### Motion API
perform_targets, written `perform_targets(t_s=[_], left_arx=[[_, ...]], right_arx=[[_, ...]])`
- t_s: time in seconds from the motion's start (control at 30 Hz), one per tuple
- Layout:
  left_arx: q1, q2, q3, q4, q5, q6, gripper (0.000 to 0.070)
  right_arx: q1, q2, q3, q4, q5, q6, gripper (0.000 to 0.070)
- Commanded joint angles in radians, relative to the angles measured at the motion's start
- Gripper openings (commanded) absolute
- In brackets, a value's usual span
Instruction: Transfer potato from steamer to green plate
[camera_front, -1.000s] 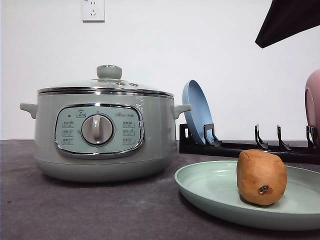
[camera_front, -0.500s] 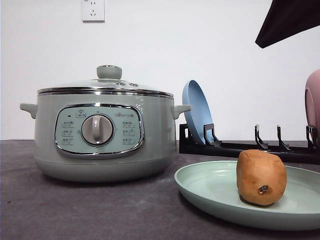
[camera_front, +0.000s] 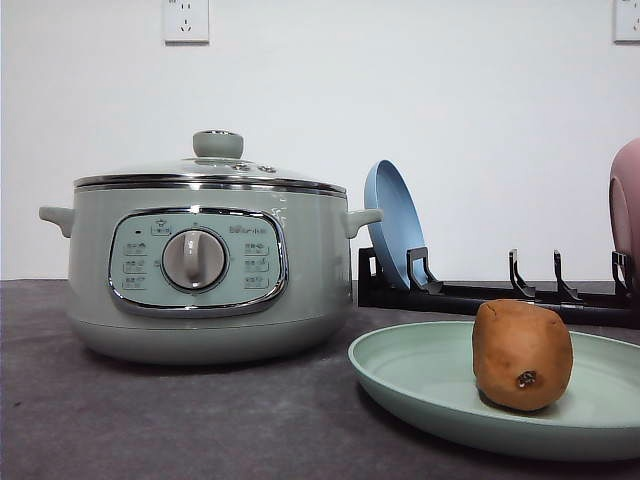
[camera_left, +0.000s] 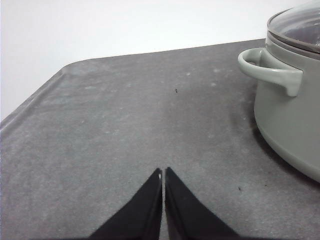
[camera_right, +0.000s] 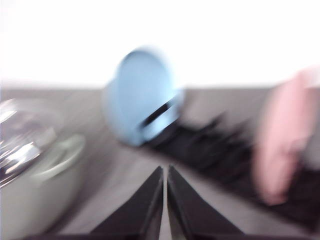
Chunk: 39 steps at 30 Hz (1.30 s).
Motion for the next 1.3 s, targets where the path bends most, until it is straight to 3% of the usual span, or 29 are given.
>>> perform_targets(t_s=[0.0, 0.2, 0.6, 0.97, 1.27], left_arx=[[0.001, -0.002, -0.02, -0.005, -0.003, -0.002, 0.0], [0.001, -0.002, -0.02, -0.005, -0.003, -0.002, 0.0], [0.001, -0.002, -0.02, -0.005, -0.003, -0.002, 0.0], [0.001, -0.002, -0.02, -0.004, -0.003, -0.002, 0.0], [0.001, -0.002, -0.02, -0.005, -0.003, -0.002, 0.0]], right_arx=[[-0.04, -0.059, -0.056, 0.057, -0.002, -0.026, 0.0], [-0.122, -0.241, -0.239, 0.108, -0.002, -0.084, 0.0], [-0.141, -0.446, -0.463, 0.115, -0.001, -0.097, 0.0], [-0.14, -0.45, -0.48, -0.035, -0.001, -0.092, 0.0], [-0.14, -0.45, -0.48, -0.02, 0.001, -0.087, 0.0]])
